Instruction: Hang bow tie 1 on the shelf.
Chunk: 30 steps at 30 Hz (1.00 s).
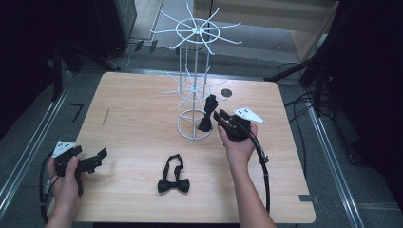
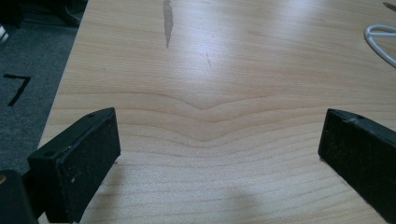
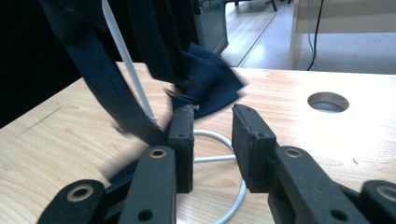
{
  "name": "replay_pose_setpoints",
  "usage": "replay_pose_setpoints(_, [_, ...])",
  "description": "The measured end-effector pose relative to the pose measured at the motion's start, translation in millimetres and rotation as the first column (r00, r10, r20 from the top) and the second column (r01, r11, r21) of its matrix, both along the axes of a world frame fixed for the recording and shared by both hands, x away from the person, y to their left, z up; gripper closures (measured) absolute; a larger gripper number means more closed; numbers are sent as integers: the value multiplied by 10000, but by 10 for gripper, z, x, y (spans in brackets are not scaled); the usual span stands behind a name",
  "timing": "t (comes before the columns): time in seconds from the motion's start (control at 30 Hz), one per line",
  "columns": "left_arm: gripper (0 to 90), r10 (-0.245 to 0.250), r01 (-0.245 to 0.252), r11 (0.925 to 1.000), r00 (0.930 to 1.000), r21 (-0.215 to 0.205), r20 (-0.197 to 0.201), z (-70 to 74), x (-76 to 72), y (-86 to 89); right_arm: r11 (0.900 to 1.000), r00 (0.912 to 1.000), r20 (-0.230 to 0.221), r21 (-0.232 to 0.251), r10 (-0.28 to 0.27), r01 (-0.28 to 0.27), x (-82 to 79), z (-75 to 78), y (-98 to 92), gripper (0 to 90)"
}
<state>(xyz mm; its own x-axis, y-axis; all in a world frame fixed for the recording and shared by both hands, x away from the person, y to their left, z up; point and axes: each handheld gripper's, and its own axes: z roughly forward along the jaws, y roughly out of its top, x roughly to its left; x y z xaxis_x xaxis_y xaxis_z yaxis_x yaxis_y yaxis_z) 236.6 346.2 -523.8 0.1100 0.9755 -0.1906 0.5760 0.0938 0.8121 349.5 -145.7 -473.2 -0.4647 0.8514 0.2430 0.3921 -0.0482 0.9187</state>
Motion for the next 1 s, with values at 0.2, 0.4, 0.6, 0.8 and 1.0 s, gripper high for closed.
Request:
replay_pose_setpoints(0.2, [0, 0, 0, 10000, 10000, -3, -2, 0, 0, 0, 9998, 10000, -17, -221, 35, -35, -34, -5, 9, 631])
replay_pose_setpoints(0.4, [0, -17, 17, 10000, 10000, -14, -15, 0, 1, 2, 9984, 10000, 16, -553, 95, -94, -85, 22, 24, 512])
replay_pose_setpoints(0.6, [0, -141, 141, 9999, 9999, 33, -17, 2, 18, 0, 9965, 9995, -105, -787, 289, -296, -163, 75, 6, 438])
replay_pose_setpoints(0.8, [0, -209, 209, 9998, 9998, 48, 36, 2, 16, -6, 9955, 9996, -253, -930, 153, -176, -231, 129, -53, 301])
replay_pose_setpoints(1.0, [0, -210, 210, 9998, 9998, -8, 10, 2, 17, 1, 9964, 9990, -307, -796, -310, 285, -299, 48, -183, 213])
